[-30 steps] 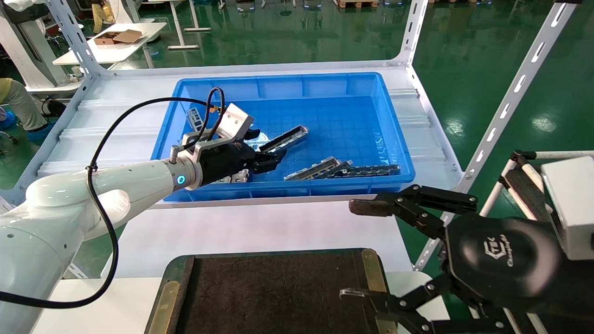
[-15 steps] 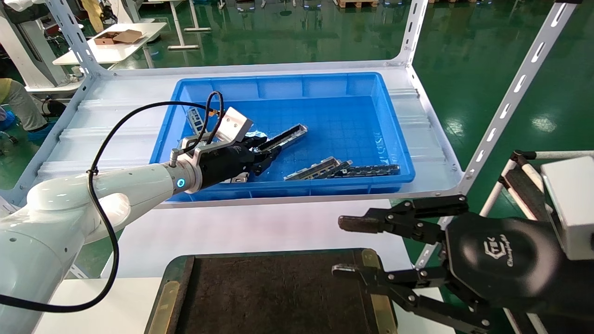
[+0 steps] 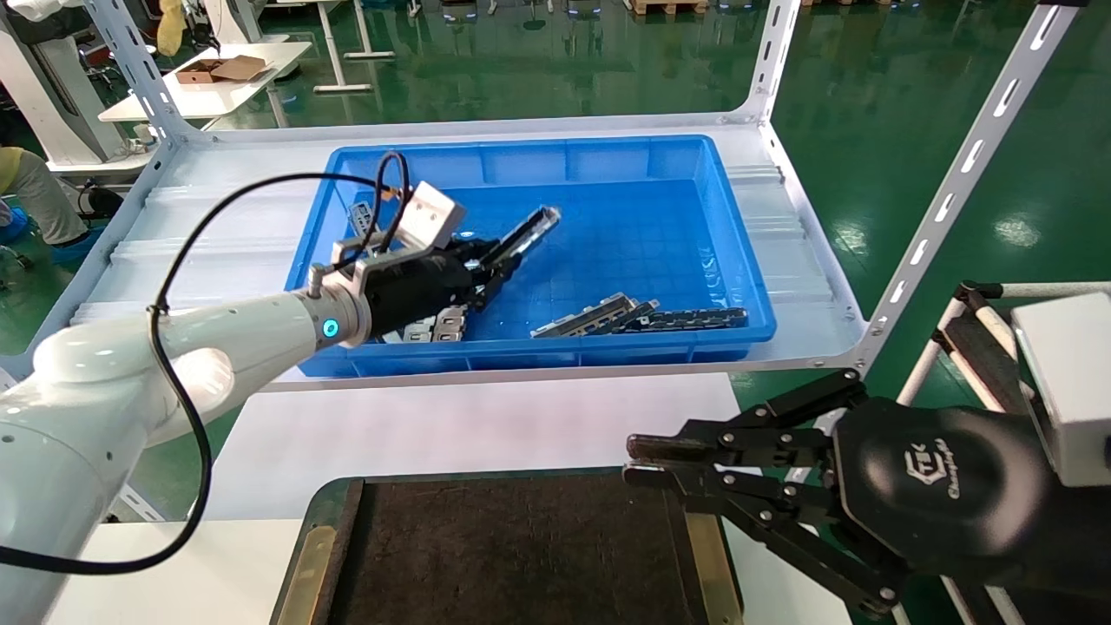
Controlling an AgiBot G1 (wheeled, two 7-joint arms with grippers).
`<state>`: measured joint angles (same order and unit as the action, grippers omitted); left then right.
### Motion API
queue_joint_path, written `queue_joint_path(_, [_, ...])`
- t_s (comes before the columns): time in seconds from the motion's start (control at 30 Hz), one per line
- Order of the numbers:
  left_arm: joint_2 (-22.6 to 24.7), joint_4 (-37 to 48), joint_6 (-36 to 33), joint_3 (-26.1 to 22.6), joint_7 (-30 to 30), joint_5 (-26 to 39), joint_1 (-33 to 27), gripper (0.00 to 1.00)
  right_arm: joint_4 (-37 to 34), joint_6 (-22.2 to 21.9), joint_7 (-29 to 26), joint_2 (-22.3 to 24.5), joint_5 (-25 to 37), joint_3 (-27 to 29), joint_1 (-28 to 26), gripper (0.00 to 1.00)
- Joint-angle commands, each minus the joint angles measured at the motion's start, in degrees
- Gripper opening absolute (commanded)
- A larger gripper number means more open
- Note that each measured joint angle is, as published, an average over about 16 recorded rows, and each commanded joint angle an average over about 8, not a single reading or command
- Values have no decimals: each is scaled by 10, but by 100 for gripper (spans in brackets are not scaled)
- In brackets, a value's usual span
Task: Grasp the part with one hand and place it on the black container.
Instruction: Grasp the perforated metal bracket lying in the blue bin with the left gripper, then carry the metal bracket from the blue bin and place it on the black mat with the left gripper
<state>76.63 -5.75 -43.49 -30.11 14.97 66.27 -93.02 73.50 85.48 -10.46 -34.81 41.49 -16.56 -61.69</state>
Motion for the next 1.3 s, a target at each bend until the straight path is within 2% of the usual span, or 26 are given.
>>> queue_joint_path(0.03, [-2, -1, -3, 2, 2, -4, -6, 0, 0, 0, 0, 0, 0, 0, 0, 0])
queue_joint_path(0.2, [-17, -1, -60, 9, 11, -17, -17, 0, 0, 0, 0, 0, 0, 0, 0, 0])
queue_joint_path(0.47, [-56, -4, -202, 17, 18, -34, -31, 0, 0, 0, 0, 0, 0, -1, 0, 0])
queue_joint_path(0.8, [-94, -11, -367, 21, -25, -49, -27, 0, 0, 0, 0, 0, -1, -1, 0, 0])
queue_joint_path(1.07, [-111, -44, -434, 20, -40, -55, 23, 0, 0, -1, 1, 0, -1, -1, 0, 0])
queue_joint_path(1.3, [-116, -103, -461, 13, -66, -59, 104, 0, 0, -1, 1, 1, -1, -1, 0, 0])
